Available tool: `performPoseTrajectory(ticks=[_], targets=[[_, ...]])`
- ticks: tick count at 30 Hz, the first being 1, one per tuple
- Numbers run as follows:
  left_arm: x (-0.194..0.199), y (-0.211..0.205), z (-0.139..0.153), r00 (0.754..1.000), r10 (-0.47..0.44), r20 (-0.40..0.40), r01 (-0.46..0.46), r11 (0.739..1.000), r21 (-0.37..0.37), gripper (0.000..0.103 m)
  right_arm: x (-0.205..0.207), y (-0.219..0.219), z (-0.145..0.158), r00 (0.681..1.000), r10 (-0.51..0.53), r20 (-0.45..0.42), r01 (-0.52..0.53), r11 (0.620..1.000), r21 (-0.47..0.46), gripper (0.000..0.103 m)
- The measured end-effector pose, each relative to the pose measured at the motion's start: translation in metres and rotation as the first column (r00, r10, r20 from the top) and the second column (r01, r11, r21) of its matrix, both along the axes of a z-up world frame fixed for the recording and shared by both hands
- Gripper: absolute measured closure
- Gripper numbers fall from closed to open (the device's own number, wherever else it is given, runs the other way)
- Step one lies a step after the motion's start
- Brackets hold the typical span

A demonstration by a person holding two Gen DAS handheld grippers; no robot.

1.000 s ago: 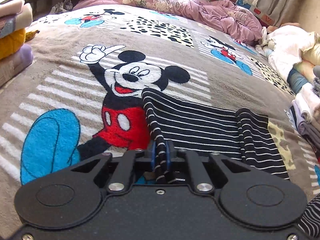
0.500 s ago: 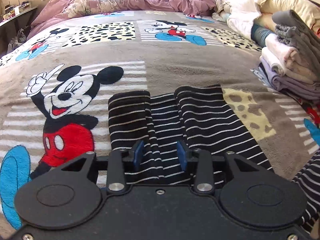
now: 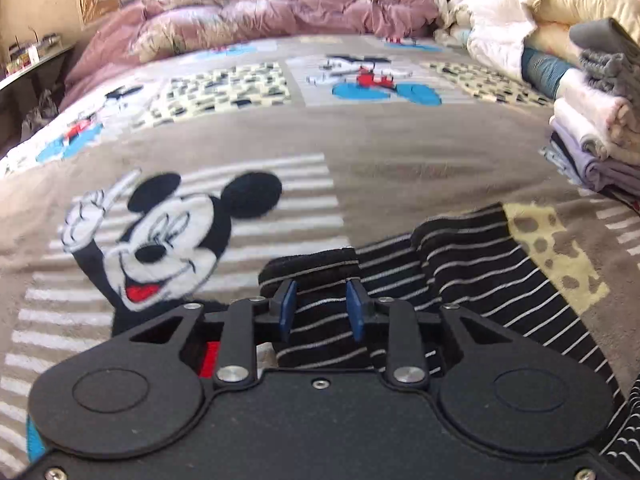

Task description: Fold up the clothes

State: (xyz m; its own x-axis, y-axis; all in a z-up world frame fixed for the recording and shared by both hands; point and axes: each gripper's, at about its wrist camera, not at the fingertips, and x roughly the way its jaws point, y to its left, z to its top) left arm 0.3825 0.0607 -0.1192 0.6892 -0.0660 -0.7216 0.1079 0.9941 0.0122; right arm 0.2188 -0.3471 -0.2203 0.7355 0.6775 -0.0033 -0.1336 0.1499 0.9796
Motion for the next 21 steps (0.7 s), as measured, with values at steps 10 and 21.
performPoseTrajectory(ticks=[10,21], targets=[[-0.101,0.015,0.040,0.989,-0.035,0.142,0.037,0.999,-0.012,0.075,-0.002,0.001,0.006,0.999,0.012,0.041,-0.013,1.000,0.020,0.095],[-0.192,0.006,0.039,0.979,-0.033,0.201,0.047,0.997,-0.062,0.081,-0.019,-0.014,0.043,0.969,0.038,0.246,-0.082,0.982,0.170,0.095]])
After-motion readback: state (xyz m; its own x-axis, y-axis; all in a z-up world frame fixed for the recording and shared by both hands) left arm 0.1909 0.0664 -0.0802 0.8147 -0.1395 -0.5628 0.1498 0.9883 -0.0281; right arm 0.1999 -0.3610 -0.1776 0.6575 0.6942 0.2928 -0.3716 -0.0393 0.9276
